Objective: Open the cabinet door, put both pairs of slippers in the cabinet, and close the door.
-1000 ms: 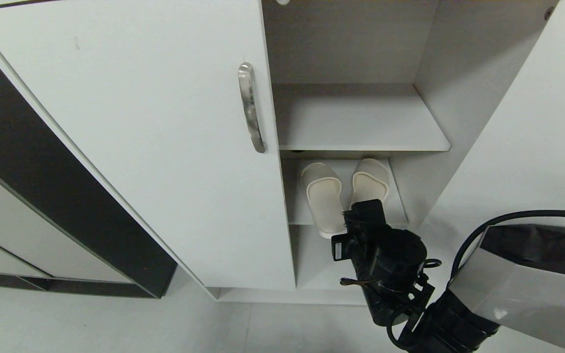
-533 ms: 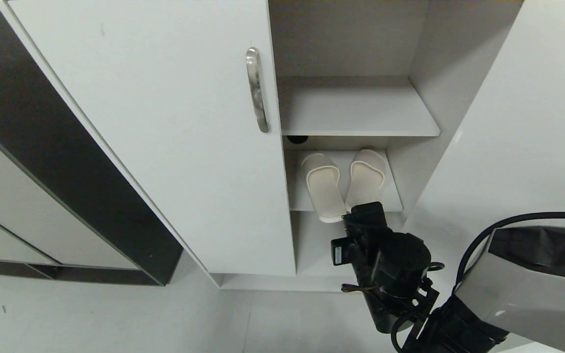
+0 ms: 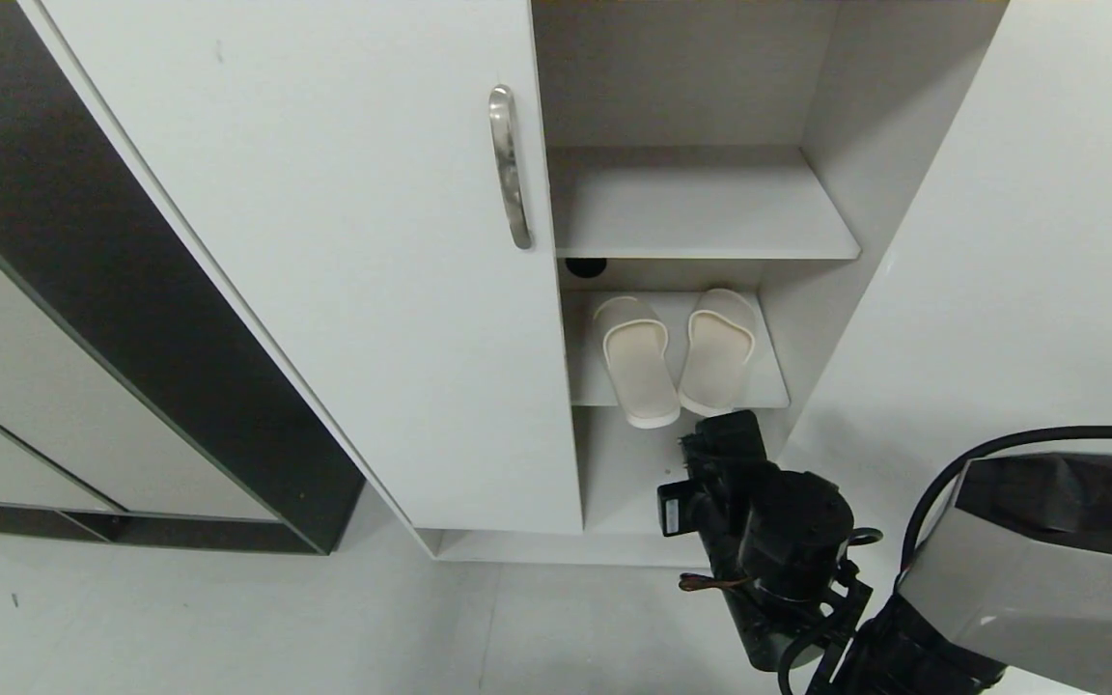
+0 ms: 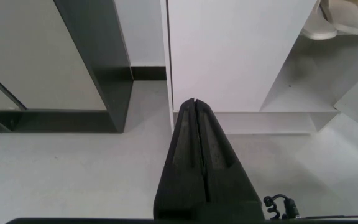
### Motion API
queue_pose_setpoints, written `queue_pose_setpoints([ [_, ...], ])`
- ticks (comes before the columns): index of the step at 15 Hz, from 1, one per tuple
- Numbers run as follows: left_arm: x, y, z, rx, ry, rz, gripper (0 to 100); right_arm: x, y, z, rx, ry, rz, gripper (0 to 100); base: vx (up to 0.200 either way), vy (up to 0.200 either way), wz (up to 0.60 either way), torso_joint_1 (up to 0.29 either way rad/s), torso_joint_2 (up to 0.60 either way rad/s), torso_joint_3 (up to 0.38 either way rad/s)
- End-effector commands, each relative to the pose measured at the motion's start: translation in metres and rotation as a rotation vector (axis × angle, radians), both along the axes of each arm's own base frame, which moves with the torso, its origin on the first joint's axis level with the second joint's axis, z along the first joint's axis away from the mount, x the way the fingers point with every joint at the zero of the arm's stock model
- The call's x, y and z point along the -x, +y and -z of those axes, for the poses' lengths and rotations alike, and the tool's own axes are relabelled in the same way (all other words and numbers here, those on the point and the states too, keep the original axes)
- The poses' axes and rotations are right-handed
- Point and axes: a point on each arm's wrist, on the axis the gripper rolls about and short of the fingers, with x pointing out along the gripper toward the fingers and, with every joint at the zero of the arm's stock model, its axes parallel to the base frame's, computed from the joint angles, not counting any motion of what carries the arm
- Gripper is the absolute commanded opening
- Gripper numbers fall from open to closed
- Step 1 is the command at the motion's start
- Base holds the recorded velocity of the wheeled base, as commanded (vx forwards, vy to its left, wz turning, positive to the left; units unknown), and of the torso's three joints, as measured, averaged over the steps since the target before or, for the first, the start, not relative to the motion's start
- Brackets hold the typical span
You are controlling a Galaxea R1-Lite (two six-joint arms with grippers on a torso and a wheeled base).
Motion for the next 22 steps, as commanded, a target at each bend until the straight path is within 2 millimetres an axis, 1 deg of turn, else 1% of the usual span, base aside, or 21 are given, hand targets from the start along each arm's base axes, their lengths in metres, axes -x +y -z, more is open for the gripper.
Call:
queue_pose_setpoints([
  [1, -0.0001, 0.0000, 0.0000, 0.001, 0.001, 0.000, 0, -0.0009, -0.0001, 0.0031, 0.007, 0.006, 0.002, 0, 0.000, 0.000, 0.00, 0.000, 0.00, 0.000],
  [5, -0.0001, 0.0000, 0.0000, 0.001, 0.001, 0.001, 0, -0.0023, -0.0026, 0.0096, 0.025, 0.021, 0.008, 0, 0.000, 0.000, 0.00, 0.000, 0.00, 0.000],
  [12, -0.0001, -0.0001, 0.0000, 0.001, 0.001, 0.003, 0, -0.0027, -0.0044, 0.0088, 0.025, 0.021, 0.004, 0, 0.000, 0.000, 0.00, 0.000, 0.00, 0.010],
  [20, -0.0001, -0.0001, 0.0000, 0.001, 0.001, 0.003, 0, -0.0028, -0.0076, 0.0092, 0.023, 0.019, 0.011, 0, 0.000, 0.000, 0.00, 0.004, 0.00, 0.185],
  [22, -0.0001, -0.0001, 0.0000, 0.001, 0.001, 0.003, 0, 0.0010, -0.0093, 0.0027, 0.015, 0.011, 0.007, 0, 0.000, 0.000, 0.00, -0.002, 0.00, 0.205],
])
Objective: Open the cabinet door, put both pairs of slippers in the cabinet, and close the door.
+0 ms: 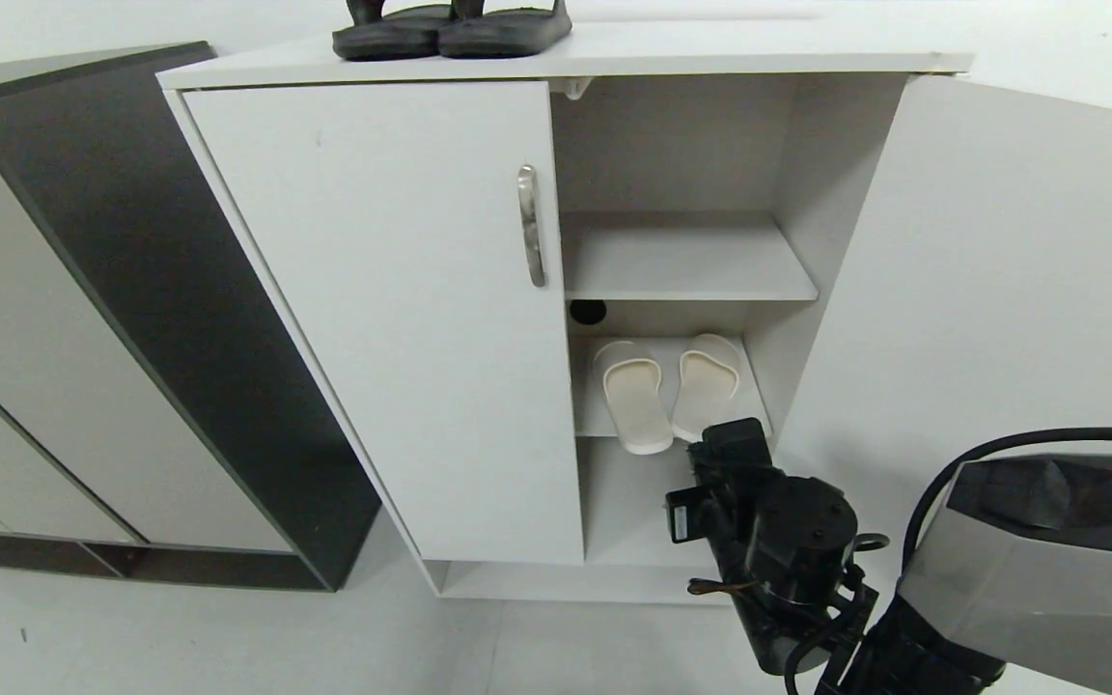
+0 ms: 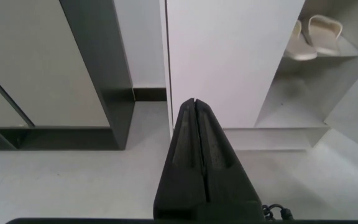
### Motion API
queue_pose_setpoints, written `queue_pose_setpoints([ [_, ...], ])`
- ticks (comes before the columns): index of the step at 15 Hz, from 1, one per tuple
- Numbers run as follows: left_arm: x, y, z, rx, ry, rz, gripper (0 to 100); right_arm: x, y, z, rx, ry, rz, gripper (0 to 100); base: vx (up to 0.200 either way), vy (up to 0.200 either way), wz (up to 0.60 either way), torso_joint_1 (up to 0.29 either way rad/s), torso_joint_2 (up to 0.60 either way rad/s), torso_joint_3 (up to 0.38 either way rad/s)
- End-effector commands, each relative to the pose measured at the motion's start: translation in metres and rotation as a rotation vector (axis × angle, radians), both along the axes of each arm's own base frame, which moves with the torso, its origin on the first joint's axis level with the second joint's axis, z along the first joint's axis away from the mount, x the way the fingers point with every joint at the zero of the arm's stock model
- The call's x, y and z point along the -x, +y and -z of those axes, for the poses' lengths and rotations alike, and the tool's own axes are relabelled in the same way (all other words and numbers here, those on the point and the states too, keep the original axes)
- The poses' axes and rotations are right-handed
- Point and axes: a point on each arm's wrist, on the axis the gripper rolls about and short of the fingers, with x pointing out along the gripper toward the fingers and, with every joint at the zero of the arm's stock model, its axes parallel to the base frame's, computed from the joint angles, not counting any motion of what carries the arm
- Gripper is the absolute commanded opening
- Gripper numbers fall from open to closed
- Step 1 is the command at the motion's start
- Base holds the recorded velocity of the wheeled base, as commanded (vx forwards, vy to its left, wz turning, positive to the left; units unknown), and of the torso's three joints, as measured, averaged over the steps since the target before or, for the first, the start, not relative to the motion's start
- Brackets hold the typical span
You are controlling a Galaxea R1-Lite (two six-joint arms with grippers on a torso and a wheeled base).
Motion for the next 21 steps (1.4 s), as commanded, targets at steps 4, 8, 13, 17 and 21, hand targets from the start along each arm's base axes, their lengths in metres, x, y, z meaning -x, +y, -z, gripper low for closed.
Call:
queue_pose_setpoints([
  [4, 0.000, 0.000, 0.000, 0.000, 0.001, -0.001, 0, 0.010, -0.007, -0.008, 0.000, 0.000, -0.026, 0, 0.000, 0.000, 0.00, -0.001, 0.00, 0.206],
  [8, 0.000, 0.000, 0.000, 0.000, 0.001, -0.002, 0, 0.009, -0.011, -0.006, 0.006, 0.008, -0.030, 0, 0.000, 0.000, 0.00, 0.005, 0.00, 0.200],
  [13, 0.000, 0.000, 0.000, -0.001, 0.001, -0.002, 0, 0.007, -0.012, -0.007, -0.016, 0.007, -0.051, 0, 0.000, 0.000, 0.00, 0.001, 0.00, 0.050],
  [17, 0.000, 0.000, 0.000, -0.001, 0.001, -0.001, 0, 0.003, -0.017, -0.004, -0.010, 0.013, -0.040, 0, 0.000, 0.100, 0.00, 0.000, 0.00, 0.004],
  [21, 0.000, 0.000, 0.000, -0.001, 0.001, 0.001, 0, 0.001, -0.019, -0.002, -0.001, 0.019, -0.031, 0, 0.000, 0.200, 0.00, 0.006, 0.00, 0.005],
])
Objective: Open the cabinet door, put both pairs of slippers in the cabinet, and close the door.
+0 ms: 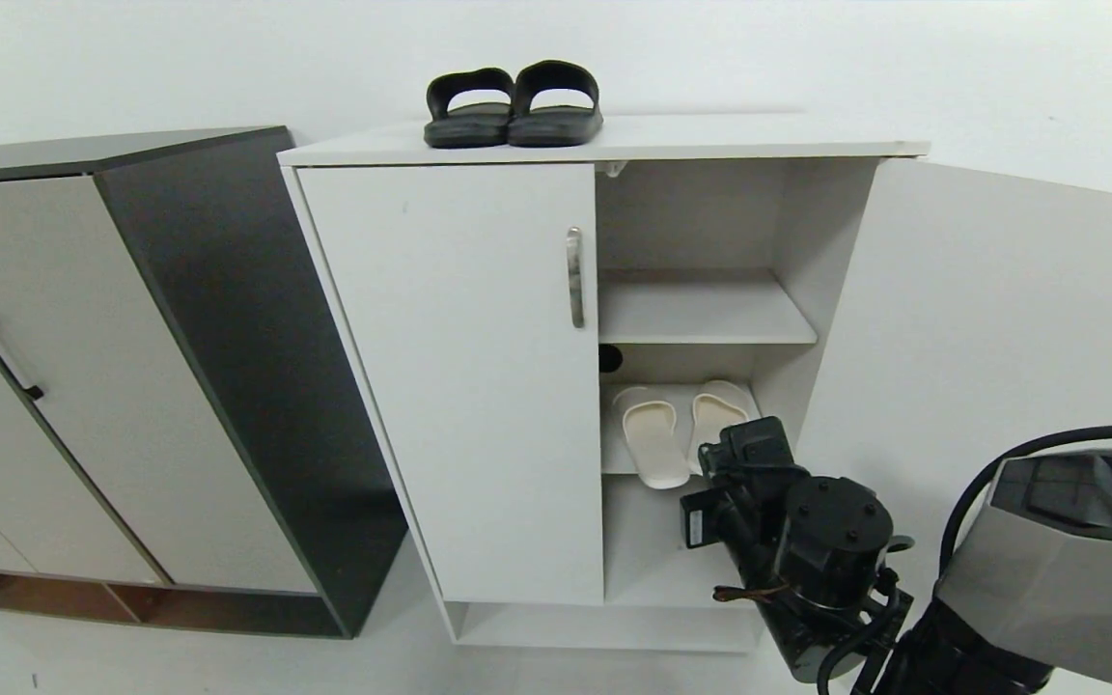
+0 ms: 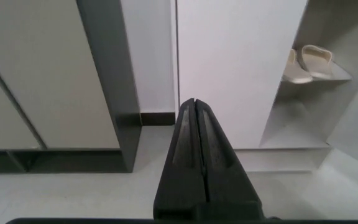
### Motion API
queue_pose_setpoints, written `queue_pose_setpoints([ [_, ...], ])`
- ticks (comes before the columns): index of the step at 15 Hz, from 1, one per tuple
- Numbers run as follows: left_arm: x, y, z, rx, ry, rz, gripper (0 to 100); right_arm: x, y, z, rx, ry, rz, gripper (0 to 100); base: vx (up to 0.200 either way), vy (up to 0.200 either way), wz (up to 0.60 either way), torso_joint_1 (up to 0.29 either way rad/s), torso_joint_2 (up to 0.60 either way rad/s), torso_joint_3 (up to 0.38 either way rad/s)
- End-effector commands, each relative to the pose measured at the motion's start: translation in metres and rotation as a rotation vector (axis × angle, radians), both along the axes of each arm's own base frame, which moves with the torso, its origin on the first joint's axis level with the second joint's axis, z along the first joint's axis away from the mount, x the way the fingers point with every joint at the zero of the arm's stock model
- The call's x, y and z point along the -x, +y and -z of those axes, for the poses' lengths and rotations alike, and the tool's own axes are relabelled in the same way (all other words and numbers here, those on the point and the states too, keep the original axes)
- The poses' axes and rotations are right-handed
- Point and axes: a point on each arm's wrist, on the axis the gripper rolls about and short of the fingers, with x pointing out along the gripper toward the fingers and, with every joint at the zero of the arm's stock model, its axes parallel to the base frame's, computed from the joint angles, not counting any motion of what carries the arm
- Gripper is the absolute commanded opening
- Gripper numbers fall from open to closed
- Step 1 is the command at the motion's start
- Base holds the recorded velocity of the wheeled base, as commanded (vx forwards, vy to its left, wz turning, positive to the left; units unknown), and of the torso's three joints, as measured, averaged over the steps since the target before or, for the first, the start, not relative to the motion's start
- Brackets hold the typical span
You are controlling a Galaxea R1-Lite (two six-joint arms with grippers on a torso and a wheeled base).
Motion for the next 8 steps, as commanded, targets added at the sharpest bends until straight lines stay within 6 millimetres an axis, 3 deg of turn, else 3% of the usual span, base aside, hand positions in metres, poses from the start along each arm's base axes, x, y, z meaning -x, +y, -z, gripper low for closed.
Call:
queue_pose_setpoints([
  [1, -0.0001, 0.0000, 0.0000, 0.000, 0.001, 0.000, 0, -0.0040, -0.0045, 0.0036, 0.010, 0.009, 0.017, 0, 0.000, 0.200, 0.00, 0.002, 0.01, 0.002],
  [8, -0.0001, 0.0000, 0.0000, 0.000, 0.001, -0.001, 0, 0.0048, -0.0121, 0.0037, 0.043, 0.038, -0.068, 0, 0.000, 0.200, 0.00, 0.002, 0.00, 0.002],
])
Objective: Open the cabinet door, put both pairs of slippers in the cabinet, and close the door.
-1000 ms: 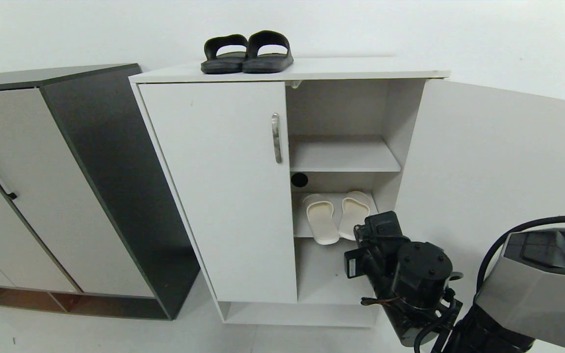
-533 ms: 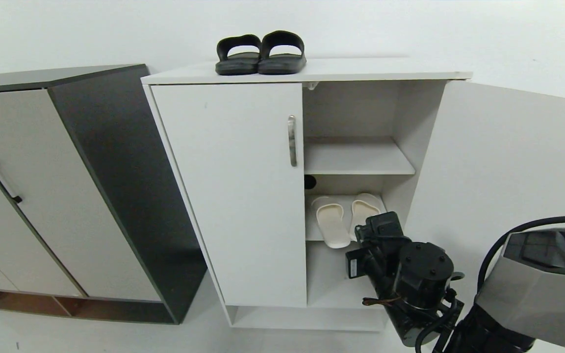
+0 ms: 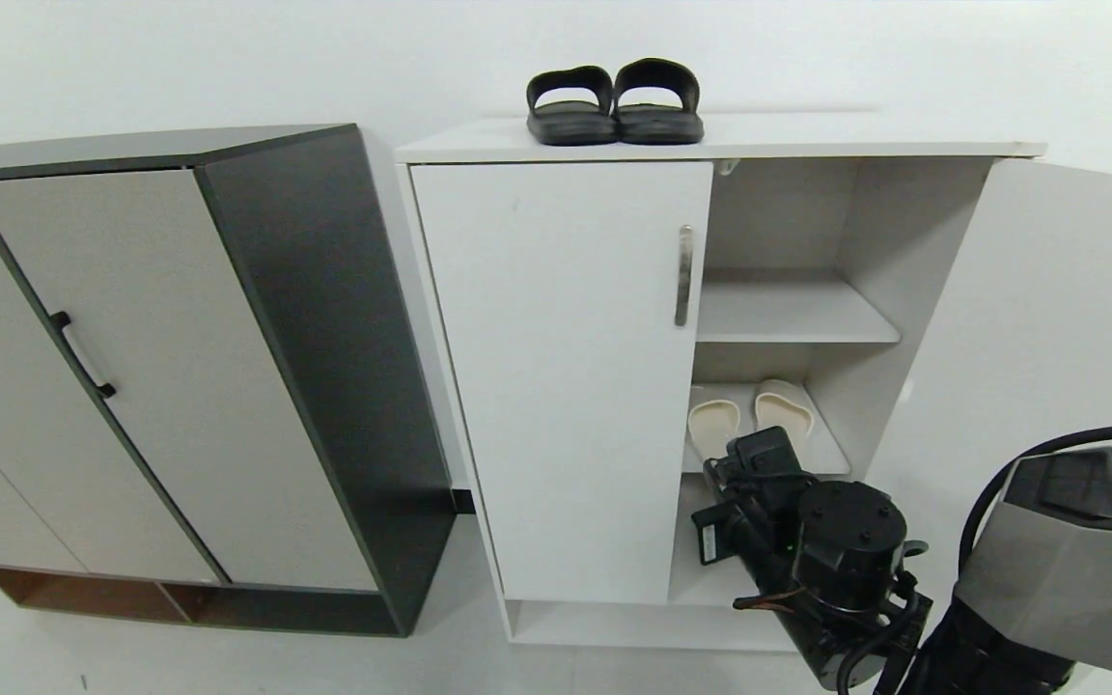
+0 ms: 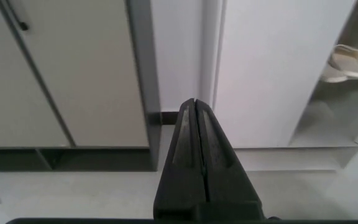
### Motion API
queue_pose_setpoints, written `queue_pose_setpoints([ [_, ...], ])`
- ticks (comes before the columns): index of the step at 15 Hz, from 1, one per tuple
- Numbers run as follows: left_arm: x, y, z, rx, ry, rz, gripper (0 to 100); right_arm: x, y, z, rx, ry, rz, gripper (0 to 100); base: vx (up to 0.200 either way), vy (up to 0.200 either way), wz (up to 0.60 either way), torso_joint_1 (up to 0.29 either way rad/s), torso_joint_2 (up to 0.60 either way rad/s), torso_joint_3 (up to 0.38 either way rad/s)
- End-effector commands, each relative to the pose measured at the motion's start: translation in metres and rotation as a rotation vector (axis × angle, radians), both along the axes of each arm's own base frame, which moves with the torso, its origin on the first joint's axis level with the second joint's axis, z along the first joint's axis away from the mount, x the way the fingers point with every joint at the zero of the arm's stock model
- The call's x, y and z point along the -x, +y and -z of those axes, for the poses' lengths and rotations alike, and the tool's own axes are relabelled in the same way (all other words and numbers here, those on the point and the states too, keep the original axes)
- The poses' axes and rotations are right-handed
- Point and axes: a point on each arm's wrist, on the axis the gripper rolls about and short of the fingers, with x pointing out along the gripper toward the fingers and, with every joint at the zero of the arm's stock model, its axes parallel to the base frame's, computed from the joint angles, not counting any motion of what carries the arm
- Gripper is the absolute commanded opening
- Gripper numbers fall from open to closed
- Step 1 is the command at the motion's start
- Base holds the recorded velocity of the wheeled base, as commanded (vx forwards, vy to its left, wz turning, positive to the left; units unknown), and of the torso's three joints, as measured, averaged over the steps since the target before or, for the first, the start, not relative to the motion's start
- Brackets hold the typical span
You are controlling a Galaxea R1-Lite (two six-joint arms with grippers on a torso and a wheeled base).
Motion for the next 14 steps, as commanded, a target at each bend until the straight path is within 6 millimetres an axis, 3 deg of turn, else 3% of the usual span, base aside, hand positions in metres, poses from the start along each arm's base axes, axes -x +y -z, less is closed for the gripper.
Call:
queue_pose_setpoints([
  [1, 0.000, 0.000, 0.000, -0.001, 0.001, 0.000, 0, 0.001, -0.001, -0.003, -0.004, -0.004, 0.000, 0, 0.000, 0.200, 0.00, 0.007, 0.00, 0.002],
  [4, 0.000, 0.000, 0.000, 0.001, 0.001, 0.000, 0, 0.000, -0.001, 0.000, 0.001, 0.000, 0.001, 0, 0.000, 0.200, 0.00, 0.001, 0.00, 0.001],
  [8, 0.000, 0.000, 0.000, 0.001, 0.001, -0.002, 0, -0.004, -0.001, 0.011, 0.018, 0.018, 0.012, 0, 0.000, 0.000, 0.00, 0.000, 0.00, 0.000],
  [14, 0.000, 0.000, 0.000, 0.001, 0.001, -0.002, 0, -0.005, -0.001, 0.010, 0.014, 0.015, 0.015, 0, 0.000, 0.000, 0.00, 0.000, 0.00, 0.000],
])
